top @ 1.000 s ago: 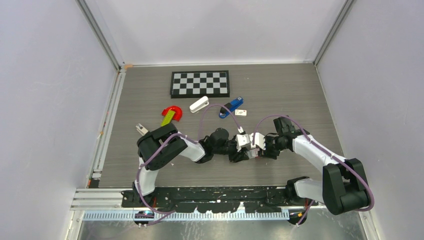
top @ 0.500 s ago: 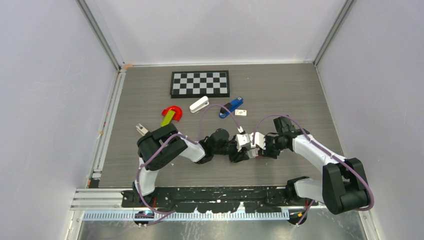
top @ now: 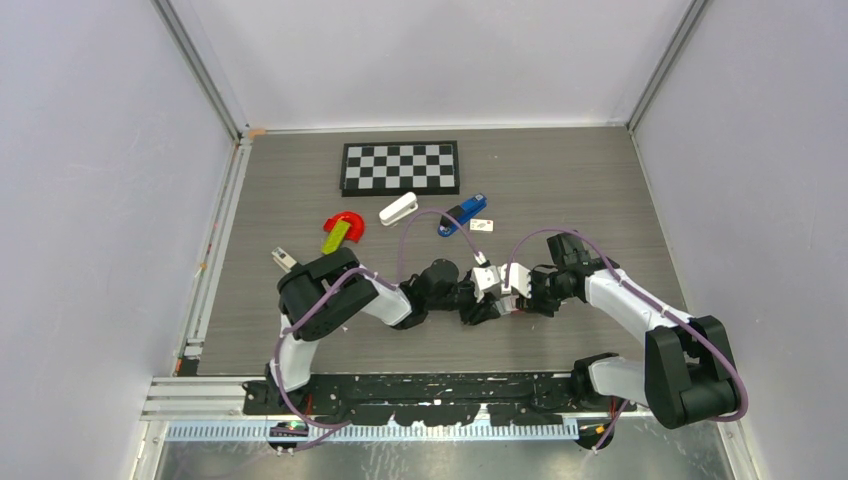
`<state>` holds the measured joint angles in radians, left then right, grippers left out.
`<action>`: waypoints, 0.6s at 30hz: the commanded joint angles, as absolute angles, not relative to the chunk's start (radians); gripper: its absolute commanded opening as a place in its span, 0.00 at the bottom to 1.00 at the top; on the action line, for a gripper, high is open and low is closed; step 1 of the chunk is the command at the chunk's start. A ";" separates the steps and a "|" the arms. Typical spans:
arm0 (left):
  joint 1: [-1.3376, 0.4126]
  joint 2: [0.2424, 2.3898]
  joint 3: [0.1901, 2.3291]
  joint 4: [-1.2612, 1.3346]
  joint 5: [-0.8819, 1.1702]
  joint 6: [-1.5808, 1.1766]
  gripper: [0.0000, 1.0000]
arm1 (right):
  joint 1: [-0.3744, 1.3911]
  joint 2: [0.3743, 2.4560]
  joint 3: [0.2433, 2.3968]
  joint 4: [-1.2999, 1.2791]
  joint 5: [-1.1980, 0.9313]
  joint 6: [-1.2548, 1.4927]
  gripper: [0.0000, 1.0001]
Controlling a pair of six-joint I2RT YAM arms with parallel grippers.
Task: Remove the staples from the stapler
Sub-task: Close the staple box at the center of the board.
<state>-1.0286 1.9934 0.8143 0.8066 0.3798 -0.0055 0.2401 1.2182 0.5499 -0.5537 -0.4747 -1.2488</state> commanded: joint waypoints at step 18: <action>-1.091 2.112 0.829 0.647 0.435 0.079 0.21 | 0.363 1.242 0.520 -0.519 -0.522 -1.375 0.51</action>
